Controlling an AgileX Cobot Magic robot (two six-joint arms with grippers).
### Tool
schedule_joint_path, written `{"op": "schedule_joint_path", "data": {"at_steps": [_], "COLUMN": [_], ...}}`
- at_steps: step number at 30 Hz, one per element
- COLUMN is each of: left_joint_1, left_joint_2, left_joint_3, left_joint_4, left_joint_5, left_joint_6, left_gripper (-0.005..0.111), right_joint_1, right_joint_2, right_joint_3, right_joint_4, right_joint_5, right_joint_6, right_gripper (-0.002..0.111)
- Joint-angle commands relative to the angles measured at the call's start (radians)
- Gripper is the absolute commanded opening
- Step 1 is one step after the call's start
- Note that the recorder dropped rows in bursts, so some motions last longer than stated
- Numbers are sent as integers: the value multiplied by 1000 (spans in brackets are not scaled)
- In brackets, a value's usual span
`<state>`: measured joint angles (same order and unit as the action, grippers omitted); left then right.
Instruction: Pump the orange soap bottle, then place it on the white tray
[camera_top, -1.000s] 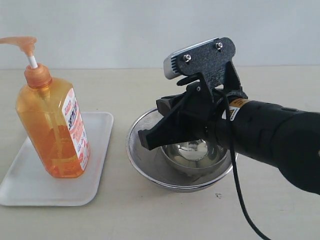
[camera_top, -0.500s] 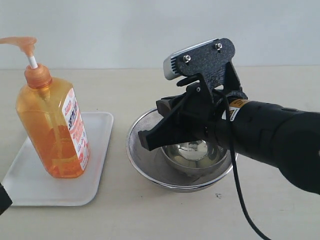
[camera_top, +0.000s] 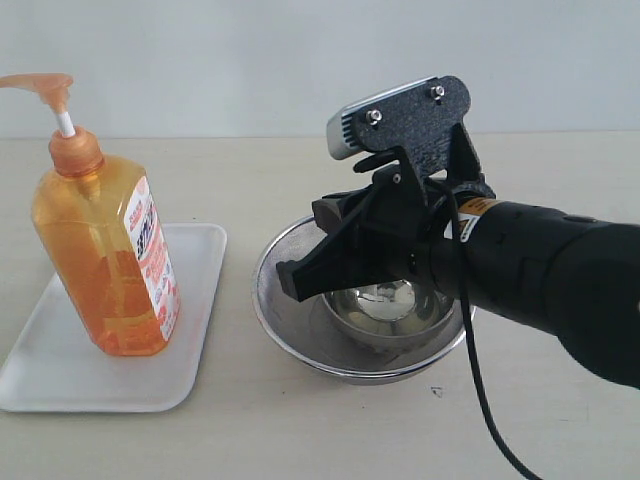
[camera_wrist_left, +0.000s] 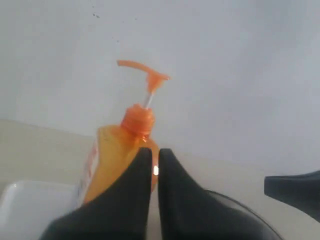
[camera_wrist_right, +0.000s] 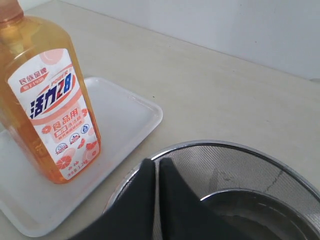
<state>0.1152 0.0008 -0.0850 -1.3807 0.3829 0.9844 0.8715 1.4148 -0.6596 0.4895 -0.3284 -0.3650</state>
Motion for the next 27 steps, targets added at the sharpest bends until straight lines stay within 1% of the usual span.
{"op": "schedule_joint_path", "data": {"at_steps": [1, 4, 6, 10, 13, 17, 21, 23, 25, 26, 27], "left_joint_1": [-66, -121, -140, -142, -142, -142, -142, -142, -142, -142, -142], "left_joint_2": [-1, -1, -1, -1, -1, -1, -1, -1, -1, -1, -1], "left_joint_3": [6, 6, 6, 10, 11, 12, 25, 38, 59, 70, 79], "left_joint_4": [10, 10, 10, 12, 12, 10, 10, 10, 70, 152, 270], "left_joint_5": [-83, -147, -194, -296, -345, -352, -337, -331, -334, -334, -334], "left_joint_6": [62, 124, 155, 231, 265, 266, 197, 190, 167, 129, 51], "left_gripper": [5, 5, 5, 5, 5, 5, 5, 5, 5, 5, 5], "right_joint_1": [-2, -2, -2, -2, -2, -2, -2, -2, -2, -2, -2], "right_joint_2": [-8, -8, -8, -8, -8, -8, -8, -8, -8, -8, -8], "right_joint_3": [2, 2, 2, 2, 2, 2, 2, 2, 2, 2, 2], "right_joint_4": [-2, -2, -2, -2, -2, -2, -2, -2, -2, -2, -2], "right_joint_5": [-2, -2, -2, -2, -2, -2, -2, 3, 4, 4, 4], "right_joint_6": [-6, -6, -6, -6, -6, -6, -4, -4, -4, -4, -4], "right_gripper": [0, 0, 0, 0, 0, 0, 0, 0, 0, 0, 0]}}
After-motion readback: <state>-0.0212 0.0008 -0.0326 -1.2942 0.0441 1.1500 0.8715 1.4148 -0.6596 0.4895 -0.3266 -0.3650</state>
